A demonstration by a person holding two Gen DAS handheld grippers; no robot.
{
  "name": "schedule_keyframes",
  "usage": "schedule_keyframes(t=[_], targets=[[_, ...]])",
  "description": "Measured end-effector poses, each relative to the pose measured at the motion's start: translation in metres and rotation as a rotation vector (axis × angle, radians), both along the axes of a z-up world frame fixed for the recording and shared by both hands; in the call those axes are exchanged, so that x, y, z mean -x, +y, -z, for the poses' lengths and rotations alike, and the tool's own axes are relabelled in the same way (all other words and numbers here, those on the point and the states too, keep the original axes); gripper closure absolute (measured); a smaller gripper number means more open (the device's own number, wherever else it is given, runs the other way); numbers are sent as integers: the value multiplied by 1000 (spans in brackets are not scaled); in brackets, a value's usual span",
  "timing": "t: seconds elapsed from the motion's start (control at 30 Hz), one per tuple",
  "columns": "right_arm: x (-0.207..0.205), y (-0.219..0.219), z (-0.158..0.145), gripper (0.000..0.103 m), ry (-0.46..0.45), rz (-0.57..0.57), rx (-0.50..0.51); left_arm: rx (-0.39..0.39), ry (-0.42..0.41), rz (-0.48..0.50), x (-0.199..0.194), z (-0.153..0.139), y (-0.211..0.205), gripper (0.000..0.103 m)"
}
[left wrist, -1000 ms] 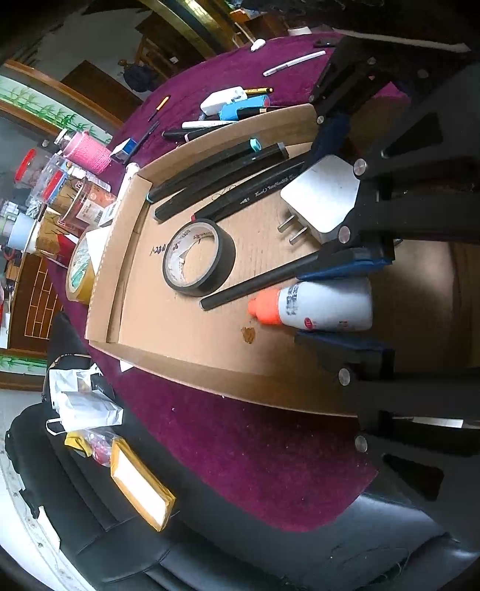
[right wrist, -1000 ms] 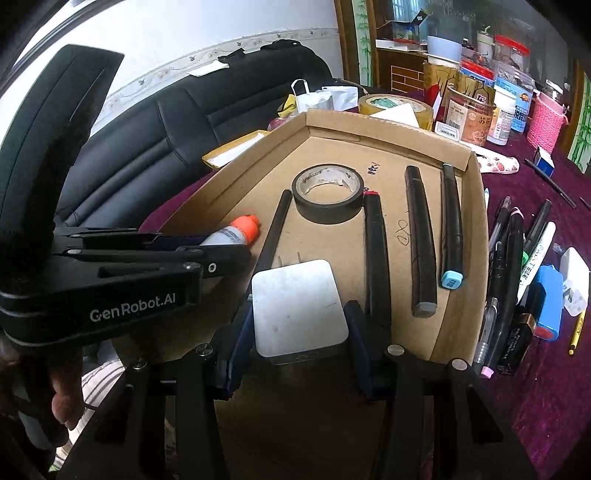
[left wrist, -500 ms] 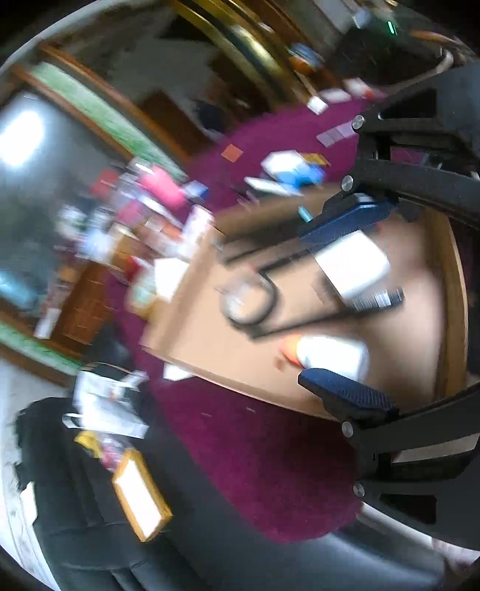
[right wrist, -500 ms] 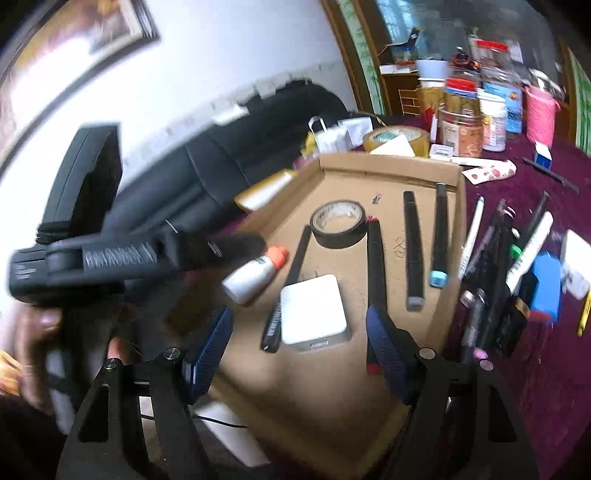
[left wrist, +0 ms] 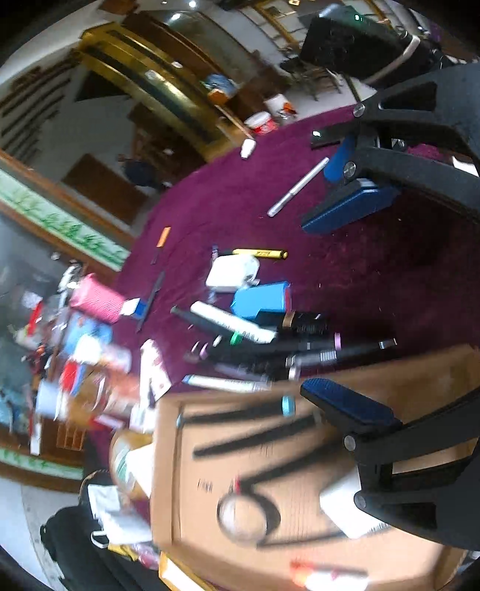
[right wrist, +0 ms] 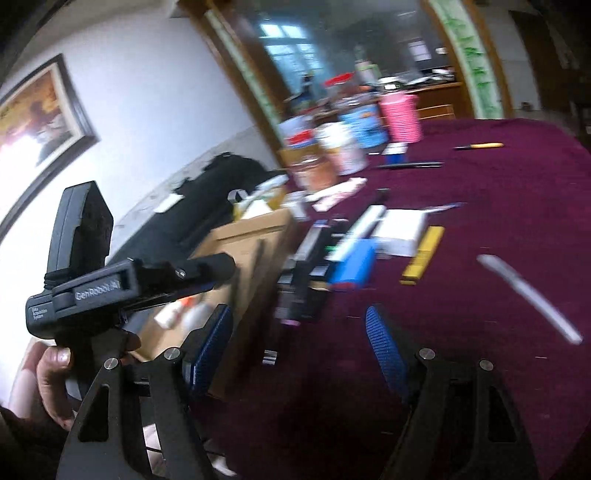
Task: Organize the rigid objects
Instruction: 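Move both tools back over the cluttered table, then grasp the silver pen with the right tool while the left tool grasps the gold-banded black tube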
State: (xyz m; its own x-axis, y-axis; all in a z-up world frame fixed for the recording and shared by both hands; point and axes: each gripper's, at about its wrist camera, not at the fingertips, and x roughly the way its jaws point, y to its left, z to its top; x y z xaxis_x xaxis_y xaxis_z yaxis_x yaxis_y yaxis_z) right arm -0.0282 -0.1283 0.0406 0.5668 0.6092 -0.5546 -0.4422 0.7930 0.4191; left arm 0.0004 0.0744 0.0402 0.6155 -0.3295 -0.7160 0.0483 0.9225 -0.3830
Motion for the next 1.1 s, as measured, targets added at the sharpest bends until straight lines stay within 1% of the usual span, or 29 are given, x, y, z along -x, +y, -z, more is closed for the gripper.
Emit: schedule_keyframes(t=[0.07, 0.17, 0.2, 0.27, 0.33, 0.5, 0.57, 0.63, 0.67, 0.7, 0.73, 0.77, 0.8, 0.83, 0.9, 0.93, 0.97, 1.03, 1.1], targets=[[-8, -16, 2, 33, 20, 28, 34, -82, 38, 35, -9, 6, -16, 22], [-18, -38, 5, 34, 34, 61, 70, -165, 59, 76, -19, 15, -33, 22], [-22, -45, 6, 34, 38, 74, 70, -176, 67, 88, -22, 17, -36, 22], [-30, -54, 8, 34, 49, 96, 80, -166, 81, 100, -23, 21, -38, 22], [-35, -61, 9, 37, 49, 108, 114, -146, 84, 110, -23, 22, -37, 22], [-50, -70, 13, 48, 66, 105, 197, -175, 76, 110, -24, 22, -41, 22], [-57, -73, 15, 48, 64, 116, 252, -178, 80, 117, -26, 23, -41, 23], [-70, -78, 20, 49, 82, 139, 283, -189, 83, 115, -28, 24, -41, 24], [-76, -84, 23, 52, 98, 163, 289, -198, 84, 118, -28, 24, -40, 25], [-81, -87, 25, 57, 111, 176, 295, -195, 84, 123, -28, 24, -39, 28], [-86, -91, 28, 58, 127, 188, 301, -189, 84, 129, -28, 24, -38, 29], [-90, -94, 32, 60, 145, 198, 304, -187, 89, 130, -29, 25, -37, 33], [-94, -94, 37, 60, 165, 194, 311, -187, 94, 130, -31, 26, -36, 42], [-96, -94, 41, 61, 180, 190, 319, -190, 99, 131, -33, 27, -35, 47], [-97, -93, 46, 64, 193, 197, 324, -213, 114, 134, -37, 30, -37, 59], [-97, -92, 47, 64, 190, 199, 331, -225, 124, 136, -39, 33, -38, 63], [-97, -91, 47, 65, 187, 202, 342, -233, 135, 139, -42, 35, -39, 69], [-98, -89, 46, 71, 185, 216, 364, -245, 137, 155, -43, 37, -42, 71], [-97, -87, 47, 73, 180, 223, 382, -279, 141, 157, -45, 39, -46, 71]])
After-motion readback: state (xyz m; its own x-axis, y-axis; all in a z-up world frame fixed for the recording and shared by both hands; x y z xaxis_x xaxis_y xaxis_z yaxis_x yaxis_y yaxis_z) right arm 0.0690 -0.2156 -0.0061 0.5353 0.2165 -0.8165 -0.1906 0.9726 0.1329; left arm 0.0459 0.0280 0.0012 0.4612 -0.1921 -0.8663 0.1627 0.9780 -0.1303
